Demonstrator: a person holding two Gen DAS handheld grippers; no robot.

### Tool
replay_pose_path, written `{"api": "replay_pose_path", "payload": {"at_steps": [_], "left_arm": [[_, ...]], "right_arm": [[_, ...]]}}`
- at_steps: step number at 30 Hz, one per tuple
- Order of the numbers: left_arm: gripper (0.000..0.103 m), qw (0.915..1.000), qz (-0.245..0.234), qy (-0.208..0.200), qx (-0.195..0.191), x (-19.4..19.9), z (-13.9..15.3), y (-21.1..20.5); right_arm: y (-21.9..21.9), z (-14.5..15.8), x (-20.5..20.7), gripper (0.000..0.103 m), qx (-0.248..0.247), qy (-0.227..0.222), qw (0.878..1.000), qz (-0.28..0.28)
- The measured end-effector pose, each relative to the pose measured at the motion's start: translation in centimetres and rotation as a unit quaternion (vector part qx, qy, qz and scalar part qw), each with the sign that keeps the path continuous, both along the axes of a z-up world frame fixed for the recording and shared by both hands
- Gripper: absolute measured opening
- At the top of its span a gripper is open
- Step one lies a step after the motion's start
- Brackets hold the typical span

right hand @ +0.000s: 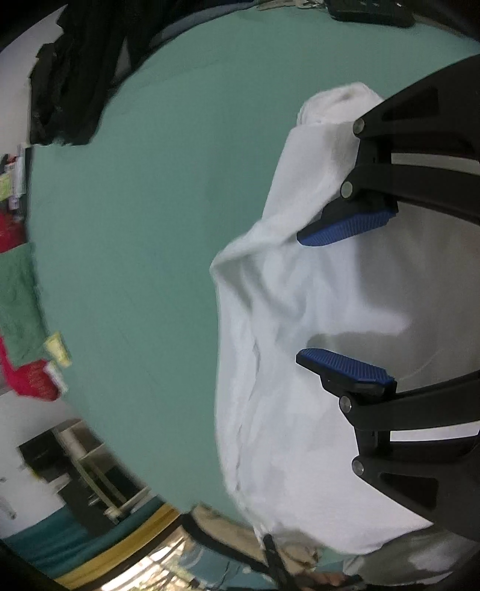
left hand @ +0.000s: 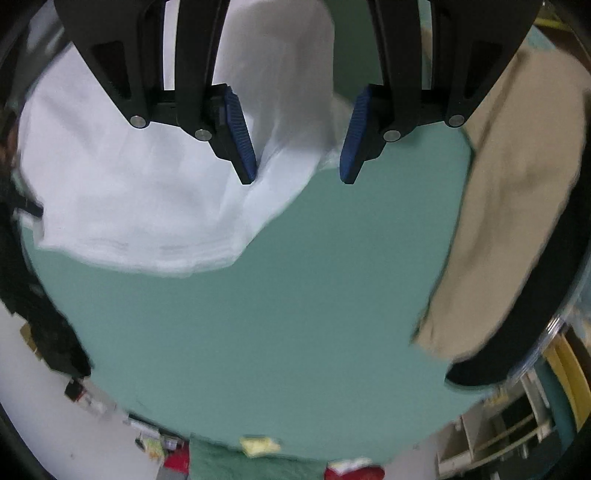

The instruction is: Fold large clothes

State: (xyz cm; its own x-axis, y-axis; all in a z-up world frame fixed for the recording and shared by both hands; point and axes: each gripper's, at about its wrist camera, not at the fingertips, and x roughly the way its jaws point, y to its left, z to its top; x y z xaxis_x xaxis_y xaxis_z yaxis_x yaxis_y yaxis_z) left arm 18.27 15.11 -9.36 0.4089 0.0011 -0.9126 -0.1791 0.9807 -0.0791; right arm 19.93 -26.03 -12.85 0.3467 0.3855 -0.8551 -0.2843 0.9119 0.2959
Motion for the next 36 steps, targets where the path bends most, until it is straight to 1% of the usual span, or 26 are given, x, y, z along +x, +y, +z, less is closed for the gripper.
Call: {"api": "replay_pose_path", "payload": {"at_steps": [1,3,5,7,11,13,15,17,19,21,23,24,25,27,28,30,31,32,33,34,36], "left_arm": [[0.05,1.0,-0.004,0.007,0.003,-0.5,-0.7,-0.2],[0.051,0.9995,-0.004,0.022,0.024,-0.8,-2.2,0.0],[0.056,0.9994,0.0,0.011,0.033,-0.3,-2.5,0.3],[0.056,0.9986,0.002,0.003,0.053,0.7,-2.4,0.6],[0.056,0.998,0.012,-0.009,0.062,4.2,-1.8,2.0],[0.056,0.9967,0.025,-0.02,0.074,5.7,-1.0,3.2],[0.056,0.9951,0.037,-0.031,0.087,6.5,-0.1,4.4],[0.056,0.993,0.053,-0.04,0.098,6.7,1.1,5.6],[0.056,0.993,0.061,-0.049,0.089,5.8,2.1,6.3],[0.056,0.9941,0.062,-0.056,0.07,4.4,3.0,6.5],[0.056,0.9967,0.057,-0.051,0.029,2.6,3.2,6.2],[0.056,0.9978,0.051,-0.041,0.006,1.8,2.8,6.1],[0.056,0.9984,0.047,-0.031,-0.007,0.2,1.7,5.8],[0.056,0.9989,0.041,-0.011,-0.022,-1.0,0.0,5.7],[0.056,0.9992,0.033,-0.004,-0.02,-1.3,-0.9,5.5],[0.055,0.9994,0.033,0.012,-0.005,-1.2,-2.3,5.3],[0.051,0.9994,0.033,0.007,-0.003,-1.0,-2.7,5.2],[0.033,0.9997,0.025,-0.005,0.003,-0.8,-2.7,5.0],[0.005,0.9997,0.018,-0.009,0.017,-0.8,-2.7,4.9],[0.0,0.9991,0.014,-0.011,0.038,-0.5,-2.7,4.8],[0.0,0.9972,0.02,-0.033,0.063,0.1,-1.8,5.0]], "right_arm": [[-0.6,-0.1,0.2,0.058,0.0,-0.001,1.0,0.006],[-0.7,0.0,1.3,0.058,-0.017,-0.005,1.0,0.021],[-0.7,0.0,2.7,0.058,-0.034,-0.014,0.999,0.027],[-0.7,-0.1,4.6,0.058,-0.052,-0.02,0.998,0.03],[-0.9,0.0,8.1,0.058,-0.073,-0.038,0.996,0.026],[-0.6,0.2,9.5,0.058,-0.089,-0.046,0.995,0.016],[-1.2,1.2,10.2,0.058,-0.093,-0.059,0.994,-0.001],[-2.0,2.2,9.7,0.058,-0.089,-0.071,0.993,-0.014],[-3.1,3.4,8.4,0.058,-0.086,-0.085,0.992,-0.036],[-4.1,4.7,6.1,0.058,-0.07,-0.096,0.992,-0.047],[-4.6,5.2,4.2,0.058,-0.056,-0.095,0.993,-0.05],[-4.6,5.0,3.1,0.058,-0.047,-0.085,0.994,-0.046],[-4.5,4.8,2.4,0.058,-0.044,-0.077,0.995,-0.045],[-4.2,3.7,0.6,0.058,-0.048,-0.056,0.996,-0.047],[-4.0,3.1,-0.2,0.058,-0.051,-0.051,0.996,-0.05],[-3.9,2.3,-1.4,0.058,-0.051,-0.041,0.996,-0.057],[-3.8,2.0,-1.9,0.058,-0.052,-0.039,0.996,-0.06],[-3.7,1.6,-2.2,0.058,-0.056,-0.039,0.996,-0.062],[-3.5,1.4,-2.7,0.058,-0.066,-0.043,0.995,-0.059],[-3.4,1.2,-2.9,0.058,-0.073,-0.043,0.995,-0.057],[-3.5,0.4,-3.1,0.058,-0.079,-0.037,0.994,-0.059]]}}
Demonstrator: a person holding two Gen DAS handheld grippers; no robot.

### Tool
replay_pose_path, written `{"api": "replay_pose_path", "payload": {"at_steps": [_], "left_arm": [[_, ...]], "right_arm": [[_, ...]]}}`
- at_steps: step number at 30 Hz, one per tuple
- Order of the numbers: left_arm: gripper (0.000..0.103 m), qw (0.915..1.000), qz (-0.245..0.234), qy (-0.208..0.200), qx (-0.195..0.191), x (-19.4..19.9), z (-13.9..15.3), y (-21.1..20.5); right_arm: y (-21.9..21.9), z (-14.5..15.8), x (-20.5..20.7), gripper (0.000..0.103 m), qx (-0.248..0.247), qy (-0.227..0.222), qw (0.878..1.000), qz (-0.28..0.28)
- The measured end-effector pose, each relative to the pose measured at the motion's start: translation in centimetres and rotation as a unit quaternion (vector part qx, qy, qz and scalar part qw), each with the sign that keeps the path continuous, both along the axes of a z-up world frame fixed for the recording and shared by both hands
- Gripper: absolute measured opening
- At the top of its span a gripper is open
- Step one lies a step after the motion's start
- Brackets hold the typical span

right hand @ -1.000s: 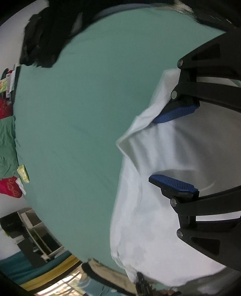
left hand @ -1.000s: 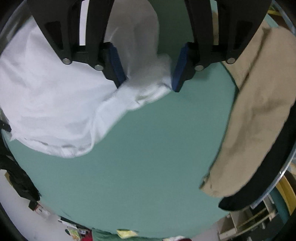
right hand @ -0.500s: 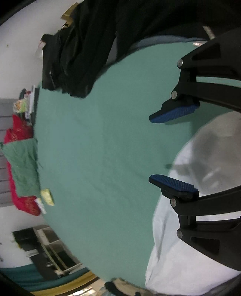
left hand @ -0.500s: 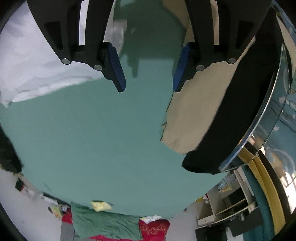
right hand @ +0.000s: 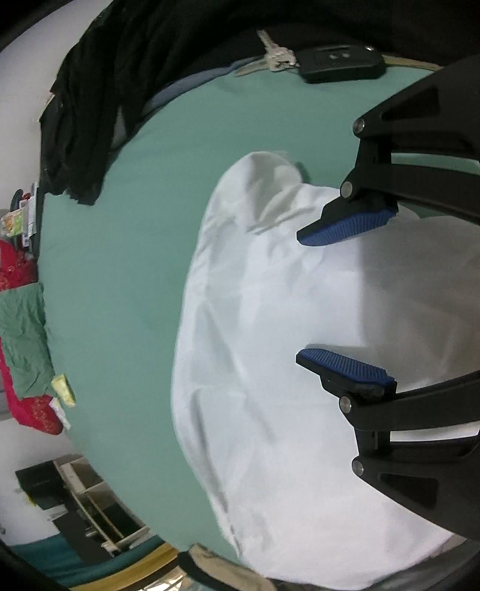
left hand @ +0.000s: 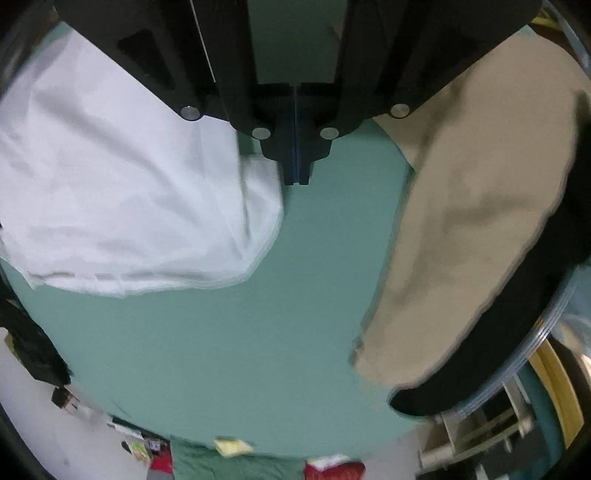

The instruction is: Fold large clothes

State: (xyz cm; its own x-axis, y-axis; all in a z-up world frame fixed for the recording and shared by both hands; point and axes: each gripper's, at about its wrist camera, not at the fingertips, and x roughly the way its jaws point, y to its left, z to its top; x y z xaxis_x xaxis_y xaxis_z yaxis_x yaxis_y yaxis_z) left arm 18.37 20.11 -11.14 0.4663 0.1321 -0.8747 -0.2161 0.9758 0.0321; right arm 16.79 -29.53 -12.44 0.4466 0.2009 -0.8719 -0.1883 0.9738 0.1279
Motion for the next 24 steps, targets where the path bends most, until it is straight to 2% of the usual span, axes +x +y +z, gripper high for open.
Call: {"api": "replay_pose_path", "payload": {"at_steps": [4,5,8,11,13,15,16,17,20,21,22,23,24], "left_arm": [[0.0,0.9974,0.018,-0.045,0.053,2.3,2.6,1.5],[0.0,0.9967,0.027,-0.052,0.057,3.0,3.0,2.2],[0.0,0.9979,0.037,-0.052,0.006,3.8,4.4,4.5],[0.001,0.9984,0.02,-0.039,-0.035,3.6,4.6,3.4],[0.011,0.9983,0.006,-0.022,-0.054,2.9,3.9,2.5],[0.041,0.9976,0.006,-0.016,-0.067,1.5,2.3,1.4],[0.042,0.9972,0.008,-0.01,-0.073,0.9,1.6,0.7],[0.042,0.997,0.009,-0.004,-0.077,-0.4,1.0,0.4],[0.042,0.9969,0.009,-0.002,-0.079,-0.6,-0.5,0.2],[0.037,0.9972,0.008,-0.002,-0.075,-0.6,-0.9,0.2],[0.026,0.9973,0.007,-0.003,-0.072,-1.0,-1.1,-0.1],[0.001,0.9977,0.006,0.0,-0.067,-1.4,-1.1,-0.4],[0.002,0.9983,0.009,0.0,-0.058,-1.3,-1.1,-0.3]], "right_arm": [[-0.4,-0.3,0.3,0.058,-0.002,-0.007,1.0,0.003],[-0.4,-0.4,0.4,0.058,-0.002,-0.008,1.0,0.004],[-0.3,-0.4,0.0,0.059,-0.008,-0.012,1.0,0.008],[-0.3,-0.5,0.1,0.06,-0.009,-0.017,1.0,0.008],[-0.2,-0.5,-0.2,0.061,-0.01,-0.022,1.0,0.006],[-0.1,-0.5,-0.4,0.061,-0.014,-0.027,1.0,0.007],[0.0,-0.5,-0.5,0.061,-0.014,-0.028,0.999,0.007],[0.0,-0.4,-0.7,0.061,-0.014,-0.027,1.0,0.007],[-0.1,-0.4,-0.8,0.062,-0.008,-0.028,1.0,0.005],[-0.1,-0.4,-0.9,0.062,-0.008,-0.029,1.0,0.005],[-0.1,-0.5,-0.9,0.062,-0.007,-0.031,0.999,0.005],[-0.1,-0.5,-1.0,0.062,-0.007,-0.034,0.999,0.006],[-0.1,-0.6,-1.1,0.062,-0.007,-0.036,0.999,0.006]]}}
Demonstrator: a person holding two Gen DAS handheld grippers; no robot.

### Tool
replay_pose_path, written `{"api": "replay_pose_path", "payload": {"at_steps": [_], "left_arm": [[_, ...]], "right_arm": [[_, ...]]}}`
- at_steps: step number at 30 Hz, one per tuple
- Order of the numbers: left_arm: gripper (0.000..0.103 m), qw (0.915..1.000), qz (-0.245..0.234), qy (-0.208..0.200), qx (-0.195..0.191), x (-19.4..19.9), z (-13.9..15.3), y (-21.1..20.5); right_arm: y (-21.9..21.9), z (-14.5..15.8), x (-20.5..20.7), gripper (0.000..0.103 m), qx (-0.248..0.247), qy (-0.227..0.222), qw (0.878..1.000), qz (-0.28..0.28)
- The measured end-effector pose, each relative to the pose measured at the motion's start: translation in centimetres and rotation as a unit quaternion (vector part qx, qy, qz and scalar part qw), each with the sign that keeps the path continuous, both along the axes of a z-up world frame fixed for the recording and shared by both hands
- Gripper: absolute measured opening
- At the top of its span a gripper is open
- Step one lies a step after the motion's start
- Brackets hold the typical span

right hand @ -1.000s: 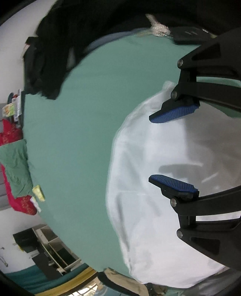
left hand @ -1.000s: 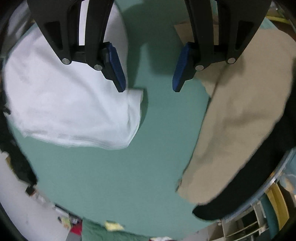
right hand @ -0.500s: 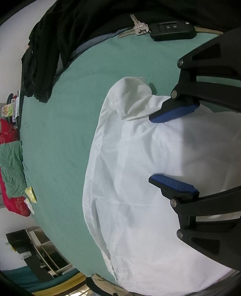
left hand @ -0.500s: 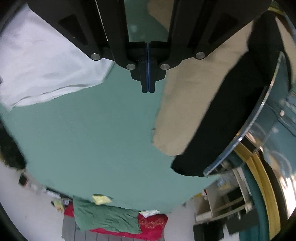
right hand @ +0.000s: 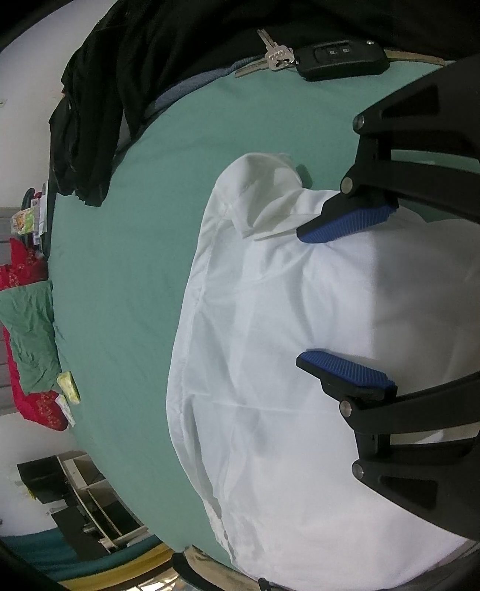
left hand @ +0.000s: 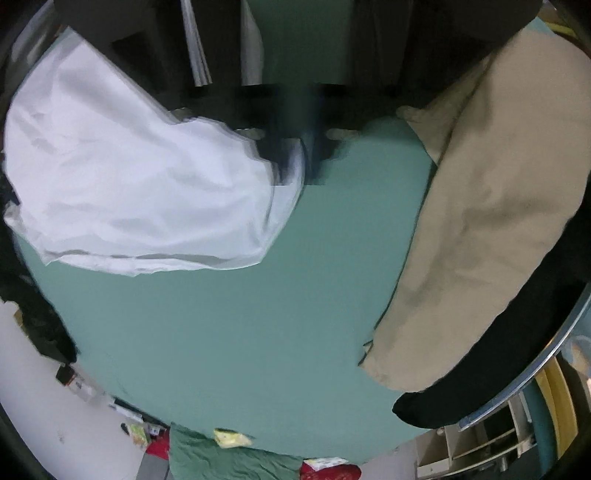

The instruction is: Fold large clothes

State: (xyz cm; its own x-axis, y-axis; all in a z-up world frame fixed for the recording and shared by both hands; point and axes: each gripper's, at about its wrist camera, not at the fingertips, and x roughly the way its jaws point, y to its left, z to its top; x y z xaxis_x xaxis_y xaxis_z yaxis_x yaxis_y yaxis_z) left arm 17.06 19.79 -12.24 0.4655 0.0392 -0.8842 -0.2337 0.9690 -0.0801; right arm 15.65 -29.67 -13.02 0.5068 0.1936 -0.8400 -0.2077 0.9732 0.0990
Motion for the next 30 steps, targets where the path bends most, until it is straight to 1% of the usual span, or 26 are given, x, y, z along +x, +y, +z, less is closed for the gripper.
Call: {"api": "replay_pose_path", "payload": {"at_steps": [2,6,10,11,12,14,15,16,17,18,20,22,24,25,26,27,28,29,30], "left_arm": [[0.001,0.9995,0.006,-0.02,0.025,0.0,0.6,0.1],[0.001,0.9963,0.015,-0.047,0.07,0.8,2.6,0.8],[0.001,0.9943,0.013,-0.061,0.087,2.6,3.7,1.9],[0.001,0.9947,0.01,-0.058,0.084,3.5,3.6,2.1],[0.002,0.9958,0.005,-0.046,0.079,4.3,3.3,2.1],[0.003,0.9976,-0.006,-0.008,0.069,5.3,2.8,2.3],[0.01,0.9975,-0.01,0.01,0.069,5.8,2.6,1.9],[0.017,0.9972,-0.01,0.014,0.073,6.0,2.6,1.4],[0.032,0.9972,-0.011,0.011,0.073,5.9,2.8,0.9],[0.037,0.9976,-0.014,0.005,0.068,5.7,3.0,0.2],[0.037,0.9981,-0.031,0.001,0.053,5.5,3.4,-1.7],[0.037,0.9969,-0.071,0.004,0.035,5.6,3.4,-4.3],[0.037,0.9931,-0.115,0.016,0.013,5.7,2.9,-6.9],[0.037,0.9894,-0.143,0.025,0.006,6.0,2.4,-8.4],[0.037,0.9864,-0.161,0.034,0.005,6.3,1.8,-9.6],[0.037,0.9834,-0.175,0.047,0.006,6.7,1.0,-10.6],[0.037,0.982,-0.179,0.06,0.01,7.3,0.2,-11.3],[0.037,0.9828,-0.174,0.057,0.022,7.8,-0.2,-11.8],[0.039,0.9831,-0.174,0.049,0.032,8.2,-0.2,-12.1]], "right_arm": [[0.1,-0.1,-0.2,0.062,-0.001,-0.003,1.0,0.0],[0.2,-0.1,-0.5,0.062,-0.002,-0.006,1.0,0.0],[0.3,-0.1,-0.5,0.062,-0.001,-0.006,1.0,0.0],[0.3,-0.1,-0.5,0.062,-0.002,-0.006,1.0,0.0],[0.3,-0.1,-0.5,0.063,-0.002,-0.005,1.0,0.0],[0.2,-0.1,-0.5,0.063,-0.003,-0.005,1.0,0.0],[0.3,0.0,-0.5,0.063,-0.004,-0.004,1.0,0.0],[0.4,0.1,-0.5,0.063,-0.007,-0.002,1.0,0.0],[0.5,0.3,-0.4,0.063,-0.013,0.004,1.0,0.001],[0.7,0.6,-0.2,0.063,-0.02,0.009,1.0,0.001],[1.7,1.6,0.3,0.063,-0.032,0.012,0.999,0.009],[3.5,3.1,0.9,0.063,-0.025,-0.002,0.999,0.04],[6.1,4.2,1.8,0.063,-0.022,-0.01,0.996,0.082],[7.1,4.3,2.3,0.063,-0.019,-0.008,0.995,0.099],[8.4,4.0,3.0,0.063,-0.012,0.006,0.993,0.12],[9.8,3.2,4.1,0.063,0.001,0.036,0.99,0.137],[10.4,2.5,4.8,0.063,0.01,0.057,0.988,0.142],[11.3,1.4,5.6,0.063,0.02,0.084,0.986,0.144],[12.0,0.9,6.2,0.066,0.015,0.086,0.986,0.144]]}}
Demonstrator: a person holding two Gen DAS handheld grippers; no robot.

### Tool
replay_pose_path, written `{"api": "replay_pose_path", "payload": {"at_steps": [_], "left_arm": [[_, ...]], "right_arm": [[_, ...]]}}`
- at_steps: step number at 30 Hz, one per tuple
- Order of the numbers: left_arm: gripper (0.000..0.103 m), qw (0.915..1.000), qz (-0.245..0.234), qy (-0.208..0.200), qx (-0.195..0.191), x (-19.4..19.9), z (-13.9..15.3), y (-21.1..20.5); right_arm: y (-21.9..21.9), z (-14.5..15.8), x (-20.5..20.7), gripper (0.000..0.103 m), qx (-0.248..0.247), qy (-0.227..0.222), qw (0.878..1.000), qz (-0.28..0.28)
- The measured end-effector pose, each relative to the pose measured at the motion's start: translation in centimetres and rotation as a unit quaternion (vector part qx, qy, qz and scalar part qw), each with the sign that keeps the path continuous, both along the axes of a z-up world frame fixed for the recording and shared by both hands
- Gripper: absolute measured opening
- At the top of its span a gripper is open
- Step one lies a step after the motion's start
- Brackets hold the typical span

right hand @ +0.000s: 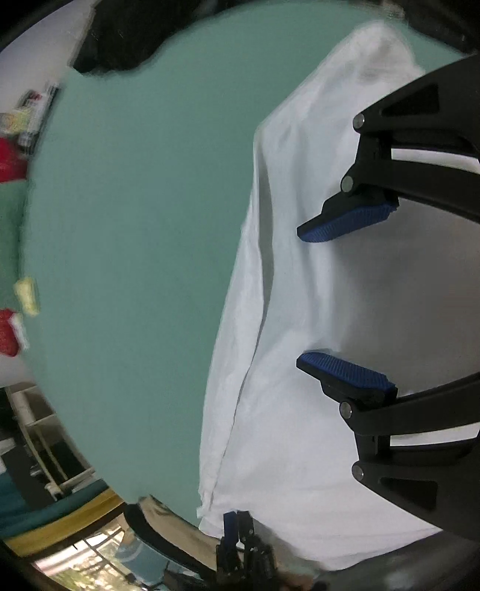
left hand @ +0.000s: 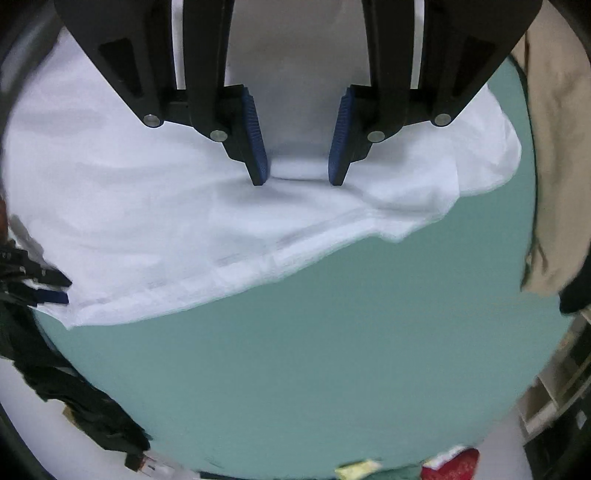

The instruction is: Fold large clothes

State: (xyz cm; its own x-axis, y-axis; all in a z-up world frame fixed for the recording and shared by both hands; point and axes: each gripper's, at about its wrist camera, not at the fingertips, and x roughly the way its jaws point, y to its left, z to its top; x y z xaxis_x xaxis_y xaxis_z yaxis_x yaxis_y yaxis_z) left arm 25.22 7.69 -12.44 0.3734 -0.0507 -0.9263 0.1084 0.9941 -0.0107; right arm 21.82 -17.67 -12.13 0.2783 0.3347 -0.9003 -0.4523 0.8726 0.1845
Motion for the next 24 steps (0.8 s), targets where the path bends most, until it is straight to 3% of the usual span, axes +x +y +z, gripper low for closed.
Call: {"api": "replay_pose_path", "payload": {"at_steps": [5,10,16,20,24], "left_arm": [[0.046,0.9995,0.016,-0.029,-0.001,2.9,-0.2,-0.1],[0.047,0.9958,0.057,-0.072,0.001,5.0,0.0,0.7],[0.047,0.9913,0.104,-0.079,-0.018,5.7,0.2,2.9],[0.047,0.9883,0.117,-0.094,-0.028,3.3,1.7,3.3],[0.047,0.9887,0.119,-0.086,-0.032,0.3,2.4,3.4]], "right_arm": [[2.5,-0.1,2.3,0.073,-0.029,-0.039,0.999,0.016],[3.9,-0.5,4.5,0.08,-0.034,-0.069,0.997,0.021],[2.5,-0.4,6.9,0.08,-0.014,-0.081,0.995,-0.049],[-0.5,1.5,4.5,0.08,0.007,-0.103,0.99,-0.097],[-4.7,2.9,-0.4,0.08,-0.014,-0.122,0.985,-0.125]]}}
